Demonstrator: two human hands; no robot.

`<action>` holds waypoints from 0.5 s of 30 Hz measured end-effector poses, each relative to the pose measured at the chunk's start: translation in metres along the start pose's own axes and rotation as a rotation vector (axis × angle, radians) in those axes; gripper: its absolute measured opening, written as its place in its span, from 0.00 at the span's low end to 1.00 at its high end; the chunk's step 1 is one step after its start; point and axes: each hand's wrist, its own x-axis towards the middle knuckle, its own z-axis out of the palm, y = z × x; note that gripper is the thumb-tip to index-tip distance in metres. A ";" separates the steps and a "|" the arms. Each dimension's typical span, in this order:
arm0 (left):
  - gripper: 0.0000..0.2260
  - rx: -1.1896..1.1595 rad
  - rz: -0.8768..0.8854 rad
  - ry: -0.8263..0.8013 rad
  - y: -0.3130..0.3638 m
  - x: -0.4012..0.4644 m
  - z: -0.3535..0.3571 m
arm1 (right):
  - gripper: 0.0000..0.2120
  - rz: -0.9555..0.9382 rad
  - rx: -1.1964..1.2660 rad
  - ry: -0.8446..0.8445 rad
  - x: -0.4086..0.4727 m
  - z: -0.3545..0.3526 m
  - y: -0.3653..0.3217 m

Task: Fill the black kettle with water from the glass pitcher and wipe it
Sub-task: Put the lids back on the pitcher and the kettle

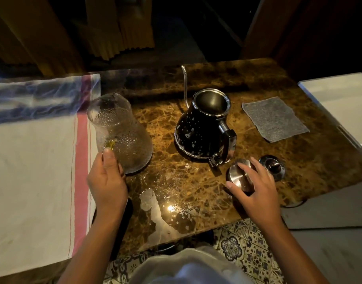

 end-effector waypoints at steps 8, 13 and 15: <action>0.22 -0.011 0.008 0.013 0.001 0.000 0.000 | 0.32 0.011 0.083 0.134 0.004 -0.015 -0.017; 0.23 0.005 0.029 0.022 -0.001 0.001 0.001 | 0.29 -0.108 0.228 0.302 0.003 -0.057 -0.056; 0.23 0.005 0.034 0.018 -0.003 0.001 0.001 | 0.28 -0.189 0.254 0.317 0.005 -0.067 -0.072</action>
